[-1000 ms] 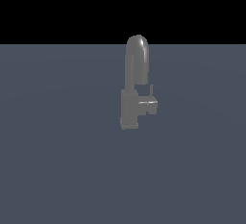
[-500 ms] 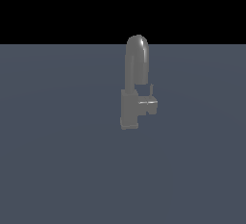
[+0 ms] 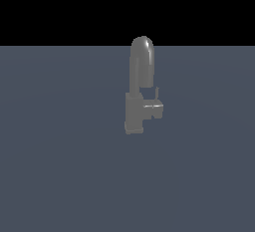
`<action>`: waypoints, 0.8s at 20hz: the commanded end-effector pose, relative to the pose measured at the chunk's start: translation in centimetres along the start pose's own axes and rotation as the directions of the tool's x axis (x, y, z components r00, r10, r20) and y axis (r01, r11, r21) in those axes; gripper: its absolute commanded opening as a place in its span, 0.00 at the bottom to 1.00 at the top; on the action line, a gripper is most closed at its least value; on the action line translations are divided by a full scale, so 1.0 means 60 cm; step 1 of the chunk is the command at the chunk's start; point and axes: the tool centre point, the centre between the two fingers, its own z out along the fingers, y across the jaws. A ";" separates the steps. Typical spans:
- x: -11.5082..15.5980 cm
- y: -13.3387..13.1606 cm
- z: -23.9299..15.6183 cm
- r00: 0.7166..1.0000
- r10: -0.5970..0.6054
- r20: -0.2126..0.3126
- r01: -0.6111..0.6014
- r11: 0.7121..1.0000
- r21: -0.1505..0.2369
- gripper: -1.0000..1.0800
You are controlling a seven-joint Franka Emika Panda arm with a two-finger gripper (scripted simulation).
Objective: Turn on the faucet by rotating a designated handle.
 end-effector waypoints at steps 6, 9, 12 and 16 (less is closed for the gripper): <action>0.069 0.005 0.008 0.991 0.085 0.103 -0.094 0.992 0.084 0.00; 0.098 0.009 0.013 0.982 0.118 0.148 -0.136 0.984 0.116 0.00; 0.127 0.014 0.020 0.969 0.149 0.195 -0.179 0.973 0.147 0.00; 0.165 0.021 0.032 0.948 0.186 0.259 -0.238 0.953 0.186 0.00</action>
